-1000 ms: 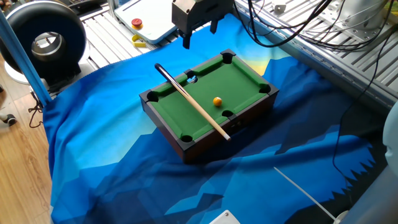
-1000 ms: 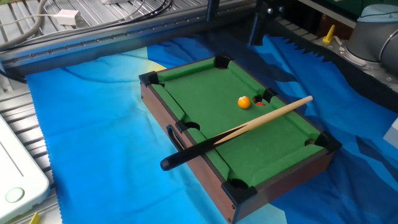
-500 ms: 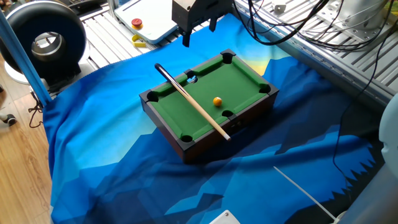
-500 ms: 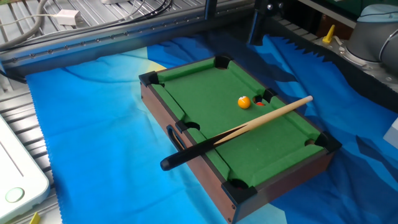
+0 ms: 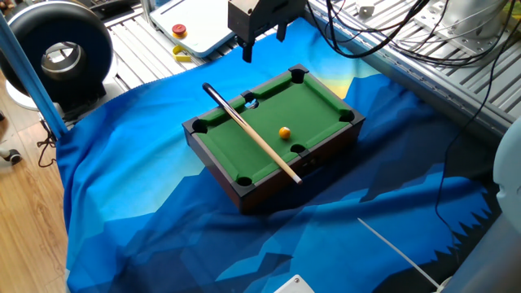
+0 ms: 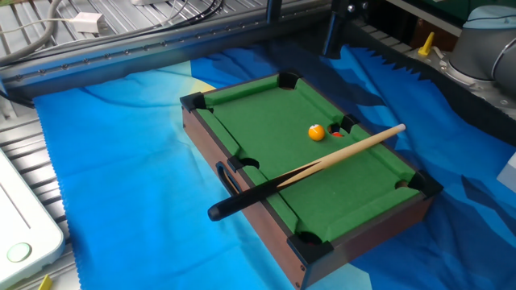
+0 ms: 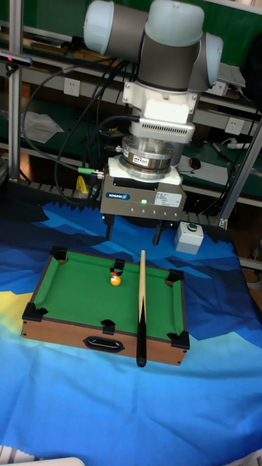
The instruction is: Hit the pool ball
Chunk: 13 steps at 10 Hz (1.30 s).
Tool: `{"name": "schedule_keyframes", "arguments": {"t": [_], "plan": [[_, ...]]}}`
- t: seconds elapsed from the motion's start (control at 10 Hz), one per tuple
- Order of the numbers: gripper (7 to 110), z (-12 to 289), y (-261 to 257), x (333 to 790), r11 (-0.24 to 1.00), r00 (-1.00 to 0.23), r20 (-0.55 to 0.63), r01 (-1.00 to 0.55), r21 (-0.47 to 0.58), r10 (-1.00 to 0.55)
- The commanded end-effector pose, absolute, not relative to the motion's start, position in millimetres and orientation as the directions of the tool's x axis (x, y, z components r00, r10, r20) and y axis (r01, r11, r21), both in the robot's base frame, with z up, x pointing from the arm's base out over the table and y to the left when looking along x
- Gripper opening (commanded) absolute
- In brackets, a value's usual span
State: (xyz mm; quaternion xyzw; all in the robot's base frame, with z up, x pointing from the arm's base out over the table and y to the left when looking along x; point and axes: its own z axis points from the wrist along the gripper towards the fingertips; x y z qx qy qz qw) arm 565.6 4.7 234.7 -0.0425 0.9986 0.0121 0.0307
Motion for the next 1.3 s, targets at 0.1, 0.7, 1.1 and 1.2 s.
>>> {"name": "schedule_keyframes", "arguments": {"t": [0.1,0.7,1.1,1.2], "plan": [[88,236,1,562,0.995,-0.994,-0.046,-0.098,0.012,-0.097],[88,237,5,580,0.995,-0.989,-0.119,-0.093,0.021,-0.090],[88,236,-2,562,0.989,-0.988,-0.046,-0.145,-0.003,-0.145],[88,236,-1,565,0.960,-0.958,-0.058,-0.279,-0.010,-0.279]]}}
